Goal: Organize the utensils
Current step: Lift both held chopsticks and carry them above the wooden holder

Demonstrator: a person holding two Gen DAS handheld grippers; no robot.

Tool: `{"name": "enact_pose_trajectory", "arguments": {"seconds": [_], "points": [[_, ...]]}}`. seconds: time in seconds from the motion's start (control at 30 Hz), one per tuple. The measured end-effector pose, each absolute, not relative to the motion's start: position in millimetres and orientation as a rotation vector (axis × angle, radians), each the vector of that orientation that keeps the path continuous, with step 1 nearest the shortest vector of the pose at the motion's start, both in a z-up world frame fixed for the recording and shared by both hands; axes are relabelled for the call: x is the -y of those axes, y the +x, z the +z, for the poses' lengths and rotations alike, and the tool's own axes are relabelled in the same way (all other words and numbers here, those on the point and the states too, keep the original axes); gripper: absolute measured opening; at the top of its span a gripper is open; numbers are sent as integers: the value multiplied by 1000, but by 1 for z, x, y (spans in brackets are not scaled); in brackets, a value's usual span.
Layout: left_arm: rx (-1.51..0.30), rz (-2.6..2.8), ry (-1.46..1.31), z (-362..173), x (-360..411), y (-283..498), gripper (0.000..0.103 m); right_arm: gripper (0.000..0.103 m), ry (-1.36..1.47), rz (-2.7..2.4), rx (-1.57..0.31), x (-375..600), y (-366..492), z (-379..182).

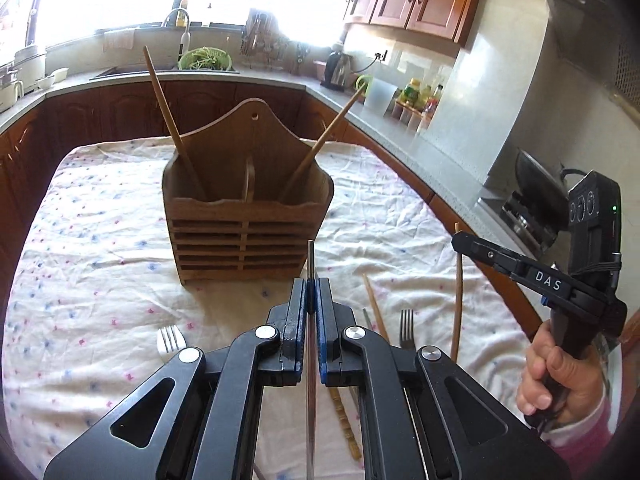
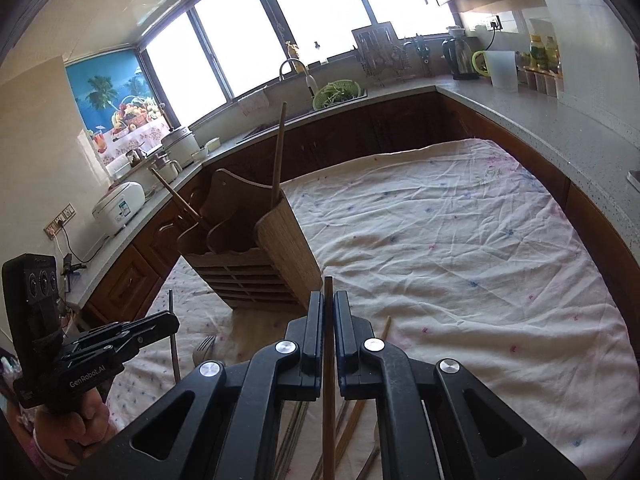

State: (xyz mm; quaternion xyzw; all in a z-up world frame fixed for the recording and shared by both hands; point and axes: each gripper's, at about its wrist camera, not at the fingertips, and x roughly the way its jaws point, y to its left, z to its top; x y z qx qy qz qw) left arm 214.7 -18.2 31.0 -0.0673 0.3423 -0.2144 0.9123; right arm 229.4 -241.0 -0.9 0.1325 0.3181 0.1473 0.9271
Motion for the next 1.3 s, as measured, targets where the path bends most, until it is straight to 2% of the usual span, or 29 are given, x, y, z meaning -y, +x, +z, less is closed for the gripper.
{"name": "enact_pose_trajectory", "arguments": {"seconds": [0.33,1.3], "points": [[-599,-439,-204,53,-5,183,3,5,258,329,-540,238,200,40],[-459,-393,-240,88,-33,189,3,5,255,346,-450,231,202,69]]}}
